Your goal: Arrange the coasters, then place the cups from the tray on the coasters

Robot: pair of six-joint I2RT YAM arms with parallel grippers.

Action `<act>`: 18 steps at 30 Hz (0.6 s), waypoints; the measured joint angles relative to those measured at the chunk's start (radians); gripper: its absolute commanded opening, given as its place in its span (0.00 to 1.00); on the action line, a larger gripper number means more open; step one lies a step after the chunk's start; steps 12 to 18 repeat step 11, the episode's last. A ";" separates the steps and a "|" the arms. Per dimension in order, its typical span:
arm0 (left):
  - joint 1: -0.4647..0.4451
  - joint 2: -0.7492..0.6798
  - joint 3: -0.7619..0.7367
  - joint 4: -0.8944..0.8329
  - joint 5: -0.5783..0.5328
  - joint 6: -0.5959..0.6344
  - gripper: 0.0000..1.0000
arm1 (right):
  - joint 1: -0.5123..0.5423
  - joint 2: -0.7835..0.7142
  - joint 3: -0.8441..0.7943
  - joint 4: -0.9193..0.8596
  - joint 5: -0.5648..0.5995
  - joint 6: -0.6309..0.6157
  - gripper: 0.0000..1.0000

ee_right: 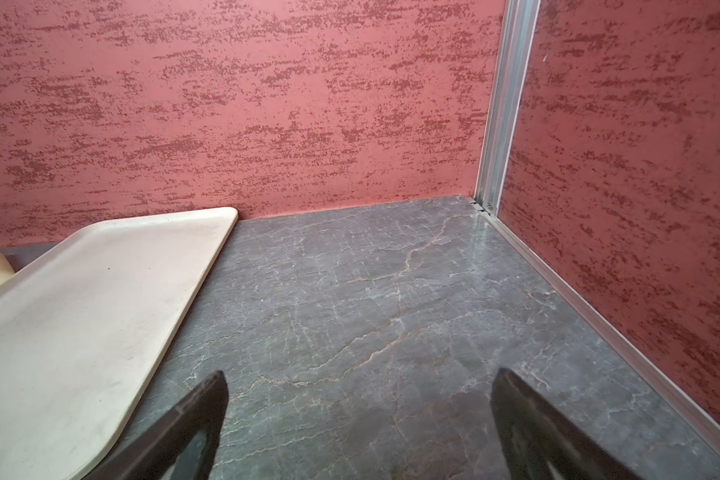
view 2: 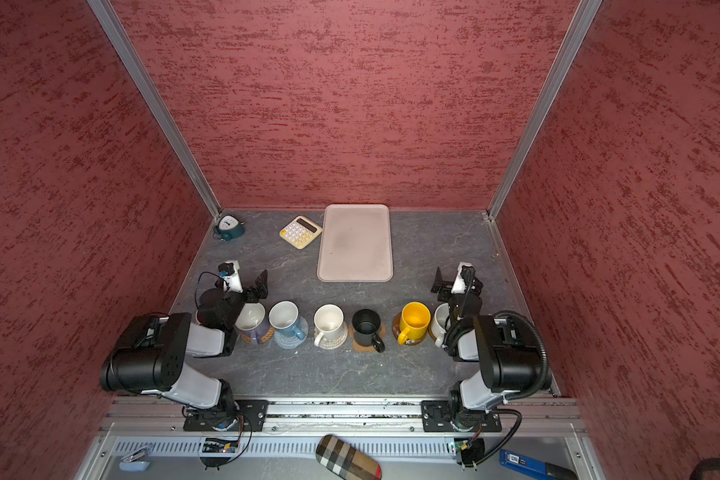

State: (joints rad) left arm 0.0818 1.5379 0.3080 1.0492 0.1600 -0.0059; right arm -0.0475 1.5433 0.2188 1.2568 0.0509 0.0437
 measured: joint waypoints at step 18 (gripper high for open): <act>-0.021 -0.005 0.060 -0.138 -0.006 0.019 1.00 | 0.000 0.001 0.035 -0.077 -0.019 -0.008 0.99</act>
